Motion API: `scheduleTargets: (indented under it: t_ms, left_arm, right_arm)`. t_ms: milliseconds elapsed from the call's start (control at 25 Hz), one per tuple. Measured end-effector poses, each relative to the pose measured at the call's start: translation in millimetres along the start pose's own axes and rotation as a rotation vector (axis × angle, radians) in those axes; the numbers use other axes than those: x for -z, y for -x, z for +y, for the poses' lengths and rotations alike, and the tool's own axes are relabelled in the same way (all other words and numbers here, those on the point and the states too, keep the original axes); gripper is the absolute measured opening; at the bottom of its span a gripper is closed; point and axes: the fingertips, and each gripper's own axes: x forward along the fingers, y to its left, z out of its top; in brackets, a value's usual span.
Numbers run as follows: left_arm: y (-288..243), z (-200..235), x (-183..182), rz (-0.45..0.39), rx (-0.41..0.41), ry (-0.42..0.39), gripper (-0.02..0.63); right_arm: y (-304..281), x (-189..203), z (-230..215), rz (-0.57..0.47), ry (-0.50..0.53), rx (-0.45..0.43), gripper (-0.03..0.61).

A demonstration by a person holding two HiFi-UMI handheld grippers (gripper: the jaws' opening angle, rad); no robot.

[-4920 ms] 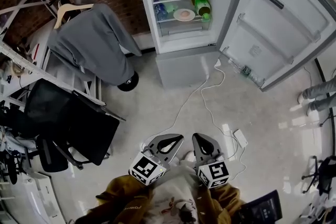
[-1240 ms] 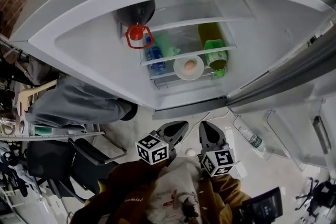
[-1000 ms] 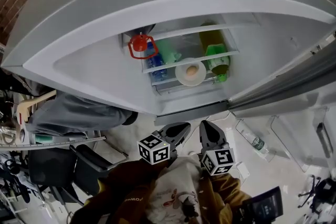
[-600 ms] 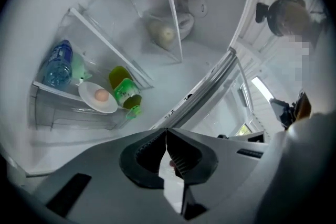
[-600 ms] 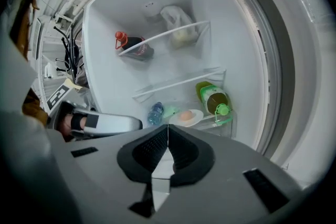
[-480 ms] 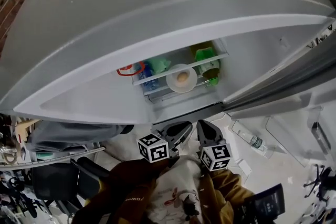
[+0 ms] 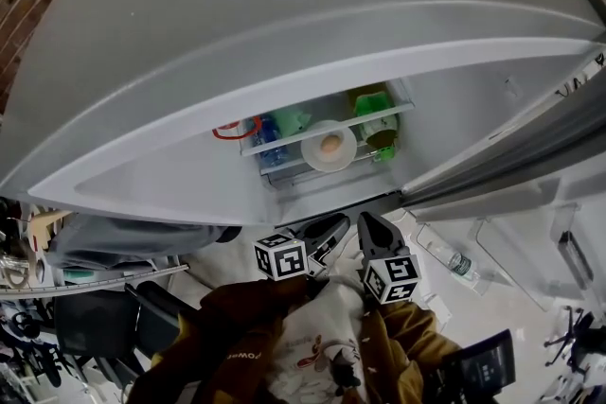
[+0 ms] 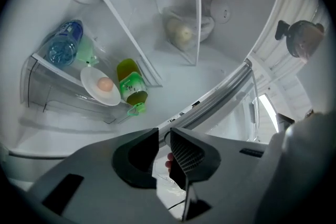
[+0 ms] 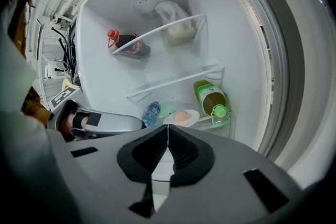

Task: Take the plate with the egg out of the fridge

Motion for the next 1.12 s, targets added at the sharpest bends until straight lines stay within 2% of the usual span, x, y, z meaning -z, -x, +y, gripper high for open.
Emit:
scheduleTargets:
  t_ms: [80,200,320,480,960,1120]
  left_arm:
    - [-4,5,1,-0.004,-0.004,0.034,0.078]
    - [-11,11,0,-0.034,0.008,0.120,0.092]
    - [-16,19,-7,-0.100,0.030,0.250,0.092]
    - [-23,36,-8,-0.143,0.016,0.340,0.094]
    - [-37,62,-17,-0.231,-0.011,0.461,0.101]
    - [-43,73,-18,-0.238,-0.020,0.475,0.101]
  right_arm:
    - [1,0,-1,0.000,-0.012,-0.001,0.006]
    - [1,-1,-4,-0.003,-0.020,0.001,0.006]
    - [1,-3,-6,-0.005,-0.025,0.003,0.008]
    - [3,-3,-9,-0.005,-0.034,0.007,0.008]
    - [5,-1,-15,0.000,-0.054,0.007,0.006]
    - [5,-1,-16,0.001,-0.064,0.005,0.007]
